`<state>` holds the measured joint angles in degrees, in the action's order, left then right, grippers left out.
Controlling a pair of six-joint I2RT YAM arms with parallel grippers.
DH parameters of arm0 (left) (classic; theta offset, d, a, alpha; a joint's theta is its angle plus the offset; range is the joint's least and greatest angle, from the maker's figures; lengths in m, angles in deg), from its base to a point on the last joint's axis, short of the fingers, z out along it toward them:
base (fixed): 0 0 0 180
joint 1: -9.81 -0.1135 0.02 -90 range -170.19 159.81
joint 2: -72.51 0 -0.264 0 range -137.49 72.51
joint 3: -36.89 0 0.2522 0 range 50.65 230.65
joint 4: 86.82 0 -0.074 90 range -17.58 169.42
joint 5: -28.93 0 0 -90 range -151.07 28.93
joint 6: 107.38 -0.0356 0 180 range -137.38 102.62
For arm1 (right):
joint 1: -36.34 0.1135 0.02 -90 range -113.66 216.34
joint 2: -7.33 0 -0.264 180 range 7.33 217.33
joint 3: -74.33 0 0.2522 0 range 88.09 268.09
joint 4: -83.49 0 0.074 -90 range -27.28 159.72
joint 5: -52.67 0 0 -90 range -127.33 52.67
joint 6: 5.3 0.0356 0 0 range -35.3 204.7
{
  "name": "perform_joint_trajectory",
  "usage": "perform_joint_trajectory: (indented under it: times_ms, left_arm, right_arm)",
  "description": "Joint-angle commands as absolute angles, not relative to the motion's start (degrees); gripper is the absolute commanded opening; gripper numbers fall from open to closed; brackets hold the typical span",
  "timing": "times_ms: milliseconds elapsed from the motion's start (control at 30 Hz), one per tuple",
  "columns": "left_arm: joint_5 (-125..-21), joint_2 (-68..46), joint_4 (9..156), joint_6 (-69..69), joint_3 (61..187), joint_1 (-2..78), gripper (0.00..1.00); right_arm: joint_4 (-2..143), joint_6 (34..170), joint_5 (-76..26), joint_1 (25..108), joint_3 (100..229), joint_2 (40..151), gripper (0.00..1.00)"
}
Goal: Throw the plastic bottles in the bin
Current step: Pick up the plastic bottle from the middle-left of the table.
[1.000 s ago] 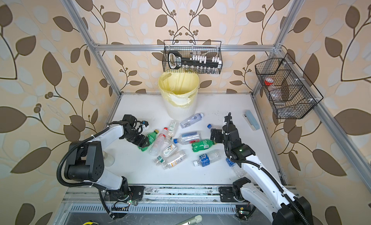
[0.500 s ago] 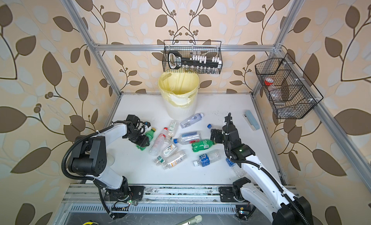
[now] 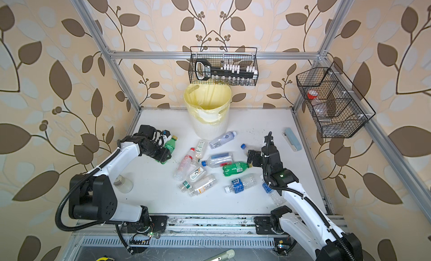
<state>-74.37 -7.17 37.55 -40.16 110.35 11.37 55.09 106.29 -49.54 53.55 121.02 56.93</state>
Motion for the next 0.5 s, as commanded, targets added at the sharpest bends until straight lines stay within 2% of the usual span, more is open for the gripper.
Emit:
perform_joint_trajectory:
  times_ms: [0,467]
  left_arm:
    - [-76.1,-3.5,33.3,-36.5,114.7,11.8,0.55]
    - [-78.7,-2.2,23.6,-30.3,134.7,11.7,0.57]
  right_arm:
    - [53.3,105.6,-49.8,53.3,119.9,55.2,1.0]
    - [51.6,106.1,-51.2,52.3,120.3,52.7,1.0]
